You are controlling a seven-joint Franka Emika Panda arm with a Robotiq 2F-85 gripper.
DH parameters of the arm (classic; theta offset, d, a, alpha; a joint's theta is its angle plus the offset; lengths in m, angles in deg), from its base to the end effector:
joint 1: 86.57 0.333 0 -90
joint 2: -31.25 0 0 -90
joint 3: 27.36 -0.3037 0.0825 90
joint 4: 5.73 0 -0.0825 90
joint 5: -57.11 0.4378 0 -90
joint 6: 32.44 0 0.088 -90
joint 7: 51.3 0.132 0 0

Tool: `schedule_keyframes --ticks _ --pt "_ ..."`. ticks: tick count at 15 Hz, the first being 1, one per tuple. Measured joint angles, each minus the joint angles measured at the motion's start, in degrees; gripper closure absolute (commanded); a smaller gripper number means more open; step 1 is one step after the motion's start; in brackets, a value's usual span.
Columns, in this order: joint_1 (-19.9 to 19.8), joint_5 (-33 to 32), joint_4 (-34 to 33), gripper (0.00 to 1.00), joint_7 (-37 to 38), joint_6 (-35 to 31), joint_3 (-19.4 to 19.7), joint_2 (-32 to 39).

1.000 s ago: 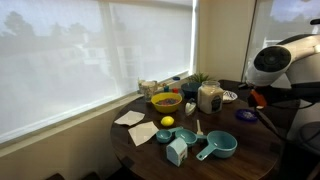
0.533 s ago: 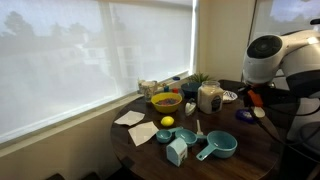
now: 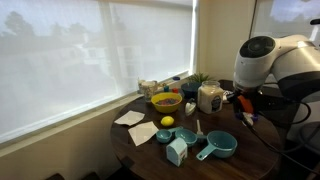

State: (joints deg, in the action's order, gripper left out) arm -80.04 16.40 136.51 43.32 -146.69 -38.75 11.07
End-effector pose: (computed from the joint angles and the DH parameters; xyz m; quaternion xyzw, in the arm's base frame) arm 0.4625 0.0877 0.3593 0.8231 -0.4507 0.2393 0.2493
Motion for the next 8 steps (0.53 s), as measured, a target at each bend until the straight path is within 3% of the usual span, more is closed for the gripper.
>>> schedule_keyframes --ticks 6,7,8 --pt "0.03 0.44 -0.59 0.97 0.01 -9.06 -0.58 5.13" --pt "0.03 0.69 -0.77 0.87 0.0 -10.09 -0.6 5.73" --pt "0.03 0.89 -0.97 0.62 -0.02 -10.89 -0.61 6.23"
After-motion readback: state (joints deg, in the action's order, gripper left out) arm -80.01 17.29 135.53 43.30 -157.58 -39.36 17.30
